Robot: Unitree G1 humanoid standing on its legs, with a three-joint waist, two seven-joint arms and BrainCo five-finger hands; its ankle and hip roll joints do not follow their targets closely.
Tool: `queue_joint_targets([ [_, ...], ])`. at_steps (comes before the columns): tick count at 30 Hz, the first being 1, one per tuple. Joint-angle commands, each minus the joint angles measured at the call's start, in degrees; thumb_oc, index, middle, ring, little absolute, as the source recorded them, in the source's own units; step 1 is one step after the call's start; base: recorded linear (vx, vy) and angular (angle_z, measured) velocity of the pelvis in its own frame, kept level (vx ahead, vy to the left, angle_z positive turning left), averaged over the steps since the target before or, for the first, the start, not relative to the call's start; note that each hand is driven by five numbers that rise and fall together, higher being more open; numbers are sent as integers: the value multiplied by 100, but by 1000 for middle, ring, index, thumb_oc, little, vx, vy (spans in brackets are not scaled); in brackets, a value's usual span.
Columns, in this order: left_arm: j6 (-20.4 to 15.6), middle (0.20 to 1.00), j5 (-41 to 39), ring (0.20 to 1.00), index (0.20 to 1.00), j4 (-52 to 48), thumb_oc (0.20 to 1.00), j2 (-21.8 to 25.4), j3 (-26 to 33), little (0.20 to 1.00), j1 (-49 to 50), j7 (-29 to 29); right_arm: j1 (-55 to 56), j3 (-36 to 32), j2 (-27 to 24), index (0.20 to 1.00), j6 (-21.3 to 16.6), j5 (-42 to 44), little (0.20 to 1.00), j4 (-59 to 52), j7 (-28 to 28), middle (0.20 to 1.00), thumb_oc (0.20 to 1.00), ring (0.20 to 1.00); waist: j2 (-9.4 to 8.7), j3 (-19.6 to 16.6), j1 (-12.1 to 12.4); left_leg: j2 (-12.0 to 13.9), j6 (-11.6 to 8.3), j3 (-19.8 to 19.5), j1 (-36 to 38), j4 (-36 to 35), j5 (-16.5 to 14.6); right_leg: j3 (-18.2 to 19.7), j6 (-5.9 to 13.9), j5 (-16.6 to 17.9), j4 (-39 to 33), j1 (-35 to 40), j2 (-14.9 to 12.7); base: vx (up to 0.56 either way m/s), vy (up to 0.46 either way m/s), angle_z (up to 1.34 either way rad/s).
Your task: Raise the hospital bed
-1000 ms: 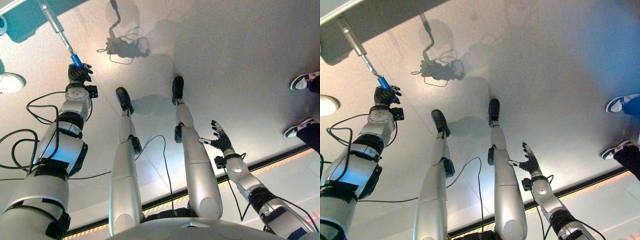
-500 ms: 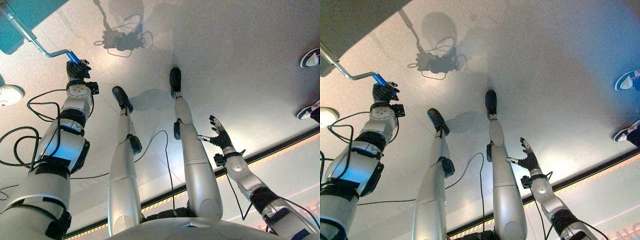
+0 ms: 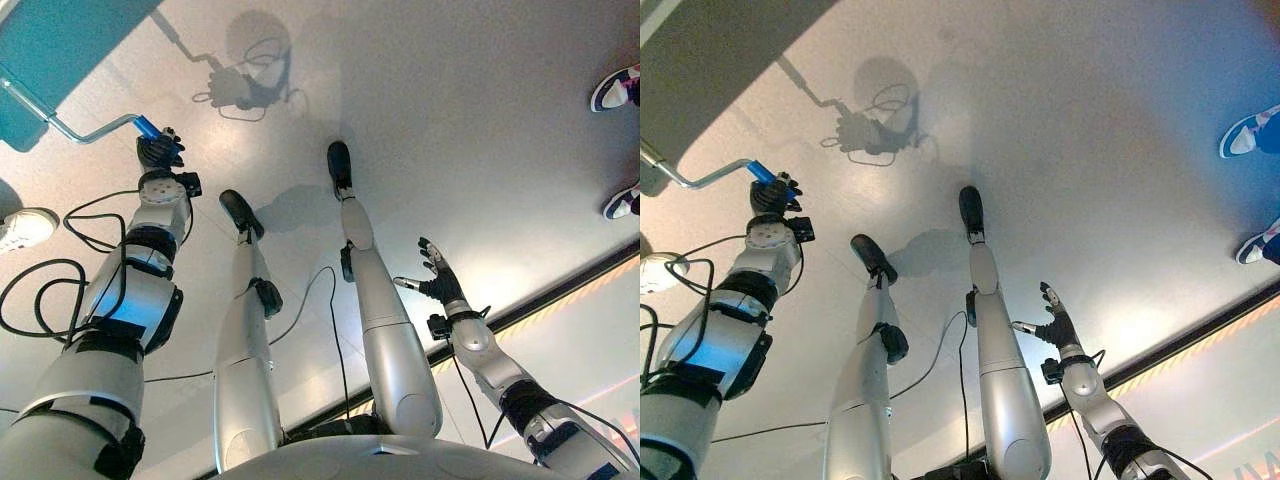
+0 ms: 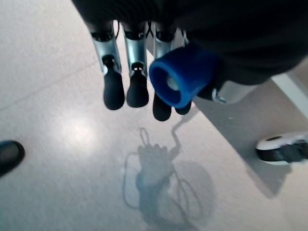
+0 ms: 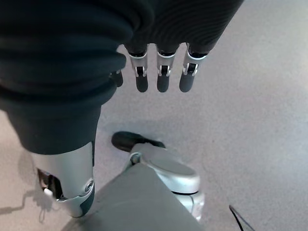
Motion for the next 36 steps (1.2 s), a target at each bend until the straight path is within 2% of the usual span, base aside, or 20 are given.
queue_joint_targets([
  [1, -642, 200, 415, 200, 200, -932, 200, -857, -424, 200, -949, -444, 401, 209, -373, 1000, 9, -99, 1000, 28, 2, 1000, 1000, 1000, 438, 71, -195, 286, -262, -284, 351, 333, -117, -159, 478, -379, 520, 194, 144, 0, 0, 0],
  [10, -836, 200, 90, 200, 200, -1780, 200, -784, -500, 200, -671, -485, 380, 94, -293, 1000, 80, -102, 1000, 293, 5, 1000, 1000, 1000, 657, 71, -53, 189, -228, -453, 684, 298, -114, -282, 444, -379, 467, 617, 63, -10, -5, 2],
  [11, -840, 200, 92, 200, 200, -1784, 200, -778, -491, 200, -690, -481, 363, 87, -300, 1000, 77, -105, 1000, 285, 3, 1000, 1000, 1000, 635, 71, -71, 191, -188, -373, 543, 326, 50, -294, 396, -189, 449, 489, 57, -81, -40, 6],
  [17, -984, 200, -113, 200, 200, -2795, 200, -442, -407, 200, 28, -510, 301, -53, -212, 1000, 186, -123, 1000, 492, -4, 1000, 1000, 1000, 741, 71, 119, 109, -157, -513, 809, 331, 35, -415, 407, -185, 380, 880, -63, -11, 13, 9],
  [26, -1104, 200, -279, 200, 200, -3918, 200, 34, -139, 200, 913, -563, 235, -246, -136, 1000, 322, -179, 1000, 685, -40, 1000, 1000, 1000, 766, 71, 354, 14, -106, -692, 1020, 305, 13, -612, 448, -206, 334, 1279, -242, 2, 40, 13],
  [36, -1183, 200, -415, 200, 200, -4545, 200, 561, 238, 200, 1574, -595, 218, -376, -125, 1000, 414, -227, 1000, 770, -11, 1000, 1000, 1000, 689, 71, 595, -80, -50, -915, 1145, 315, -11, -821, 480, -290, 368, 1573, -403, 10, 38, 12],
])
